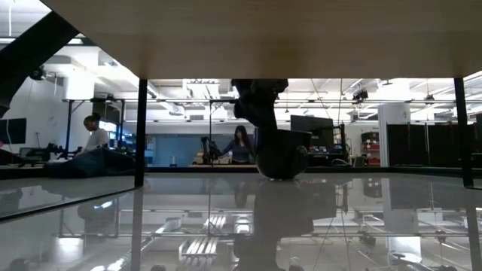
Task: Stack small to large cups/mugs on shelf
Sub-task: Put the black mug on the shelf
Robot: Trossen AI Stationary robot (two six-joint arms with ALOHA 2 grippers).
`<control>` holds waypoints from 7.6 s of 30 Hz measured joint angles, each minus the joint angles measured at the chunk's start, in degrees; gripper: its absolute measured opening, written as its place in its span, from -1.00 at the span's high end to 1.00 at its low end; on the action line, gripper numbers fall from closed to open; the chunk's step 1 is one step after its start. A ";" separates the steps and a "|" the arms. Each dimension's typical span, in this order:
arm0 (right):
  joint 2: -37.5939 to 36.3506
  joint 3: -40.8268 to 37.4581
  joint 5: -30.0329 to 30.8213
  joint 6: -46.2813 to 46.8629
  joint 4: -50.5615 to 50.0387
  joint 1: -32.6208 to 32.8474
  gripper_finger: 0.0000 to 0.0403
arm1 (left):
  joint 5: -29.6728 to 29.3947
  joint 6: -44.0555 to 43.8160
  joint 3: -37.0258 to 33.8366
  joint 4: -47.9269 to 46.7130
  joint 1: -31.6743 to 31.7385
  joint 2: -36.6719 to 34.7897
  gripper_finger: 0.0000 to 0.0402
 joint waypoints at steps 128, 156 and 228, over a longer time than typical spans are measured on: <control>2.78 -7.87 -9.99 49.06 -4.72 26.61 0.90 | -4.11 -19.31 -40.98 4.08 -0.45 -51.45 0.21; -7.50 -17.19 -22.43 61.51 -4.89 32.47 0.90 | -0.62 -16.41 -40.96 4.55 -0.45 -51.16 0.21; 8.98 -12.37 -25.73 70.73 -2.12 41.97 0.50 | 0.12 -17.94 -40.92 5.81 -0.43 -50.14 0.21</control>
